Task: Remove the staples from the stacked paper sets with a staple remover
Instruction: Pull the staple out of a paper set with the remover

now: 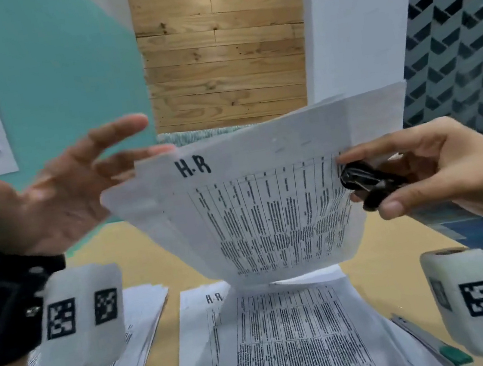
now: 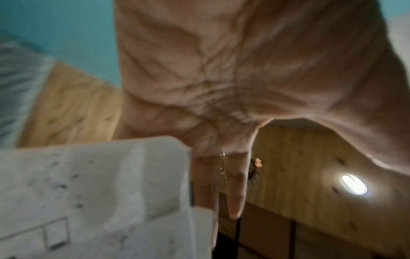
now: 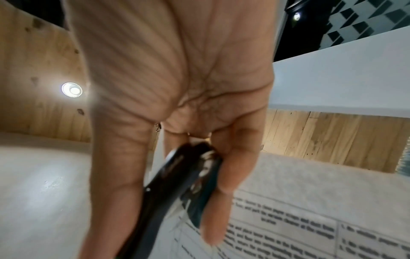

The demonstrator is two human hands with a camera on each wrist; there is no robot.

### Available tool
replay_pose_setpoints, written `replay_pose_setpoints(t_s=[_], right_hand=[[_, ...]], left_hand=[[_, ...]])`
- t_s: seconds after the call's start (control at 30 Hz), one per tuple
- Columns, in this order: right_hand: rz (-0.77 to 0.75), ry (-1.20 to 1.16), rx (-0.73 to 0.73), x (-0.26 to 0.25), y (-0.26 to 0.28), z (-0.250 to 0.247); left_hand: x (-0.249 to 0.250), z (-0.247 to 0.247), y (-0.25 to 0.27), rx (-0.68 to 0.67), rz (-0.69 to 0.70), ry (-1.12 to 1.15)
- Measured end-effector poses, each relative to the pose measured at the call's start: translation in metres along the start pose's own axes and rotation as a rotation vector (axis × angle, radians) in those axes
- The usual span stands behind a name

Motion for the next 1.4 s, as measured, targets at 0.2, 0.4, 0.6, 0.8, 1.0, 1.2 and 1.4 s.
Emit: replay_pose_setpoints(t_s=[0.2, 0.4, 0.6, 0.8, 1.0, 1.2, 1.4], right_hand=[[-0.025, -0.015, -0.058, -0.001, -0.002, 0.011], [0.028, 0.045, -0.146, -0.005, 0.001, 0.016], [0.156, -0.039, -0.311, -0.003, 0.0, 0.014], [0.235, -0.088, -0.298, 0.01, -0.011, 0.035], [0.31, -0.113, -0.325, 0.015, -0.014, 0.039], [0.156, 0.205, 0.086, -0.012, -0.004, 0.025], [-0.098, 0.801, 0.093, -0.044, 0.001, 0.06]], left_hand=[[-0.006, 0.057, 0.014, 0.184, 0.433, -1.777], [-0.044, 0.074, -0.001, 0.157, 0.209, -1.873], [-0.042, 0.059, -0.007, -0.043, -0.203, -1.529], [-0.052, 0.037, -0.019, 0.158, -0.113, -1.641], [-0.068, 0.036, -0.03, 0.154, -0.172, -1.388], [-0.072, 0.03, -0.031, 0.168, -0.249, -1.236], [-0.082, 0.034, -0.032, 0.067, -0.315, -1.111]])
Point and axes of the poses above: each hand's wrist, its own y-axis away from the middle knuckle, its own z-axis out of the palm, x = y × z, the point moved 1 cm from there along -y, towards the middle knuckle, and after that the axes turned 8 degrees about y, right-handed, at the moved point
